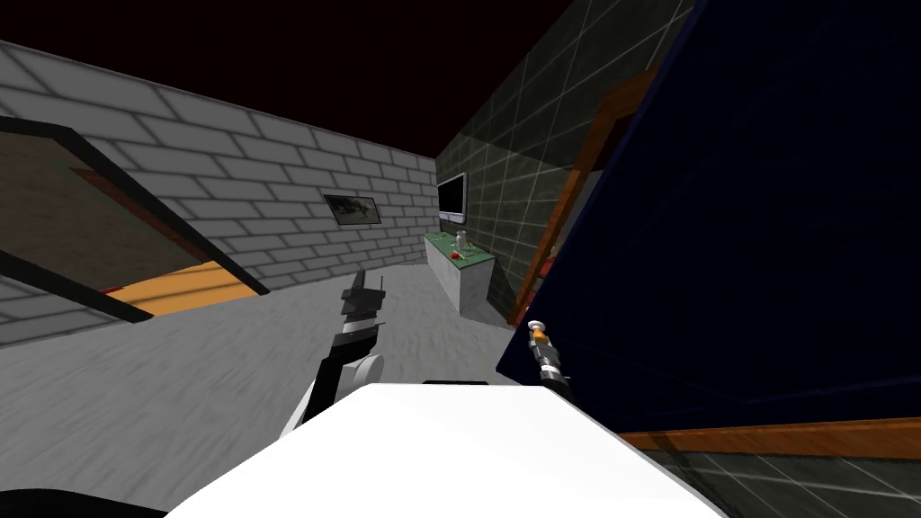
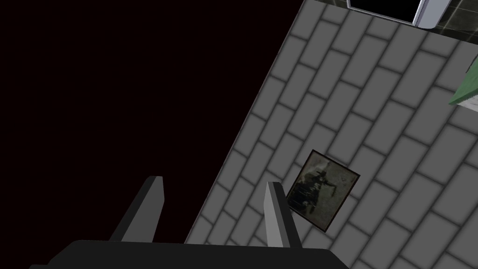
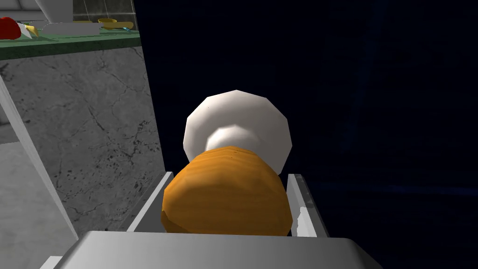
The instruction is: Pull the door open
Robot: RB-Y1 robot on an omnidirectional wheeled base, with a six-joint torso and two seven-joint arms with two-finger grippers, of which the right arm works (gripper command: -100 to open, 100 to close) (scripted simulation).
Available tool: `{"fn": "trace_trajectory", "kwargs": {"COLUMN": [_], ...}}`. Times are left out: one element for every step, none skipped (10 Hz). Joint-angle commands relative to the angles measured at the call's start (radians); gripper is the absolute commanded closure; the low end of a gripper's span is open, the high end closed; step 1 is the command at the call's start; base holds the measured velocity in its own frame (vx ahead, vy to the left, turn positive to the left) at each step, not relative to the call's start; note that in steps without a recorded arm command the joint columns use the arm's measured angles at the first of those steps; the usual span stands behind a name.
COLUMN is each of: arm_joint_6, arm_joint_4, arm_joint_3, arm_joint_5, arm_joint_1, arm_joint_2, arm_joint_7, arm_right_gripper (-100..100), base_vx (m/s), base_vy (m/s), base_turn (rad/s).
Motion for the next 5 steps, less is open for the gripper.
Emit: {"fn": "trace_trajectory", "kwargs": {"arm_joint_6": [0.0,-0.006,-0.009,-0.015,-0.022], "arm_joint_4": [0.0,-0.007,-0.01,-0.015,-0.021], "arm_joint_3": [0.0,0.023,0.028,0.041,0.055], "arm_joint_5": [0.0,0.011,0.013,0.02,0.027], "arm_joint_1": [0.0,0.01,0.012,0.018,0.023], "arm_joint_2": [0.0,-0.008,-0.011,-0.019,-0.027], "arm_joint_7": [0.0,-0.013,-0.017,-0.026,-0.035], "arm_right_gripper": [100,100,100,100,100], "base_vx": [-0.11,-0.155,-0.208,-0.176,-0.183], "base_vy": [0.006,-0.003,-0.023,-0.03,-0.016], "base_turn": [0.016,0.056,0.057,0.054,0.06]}}
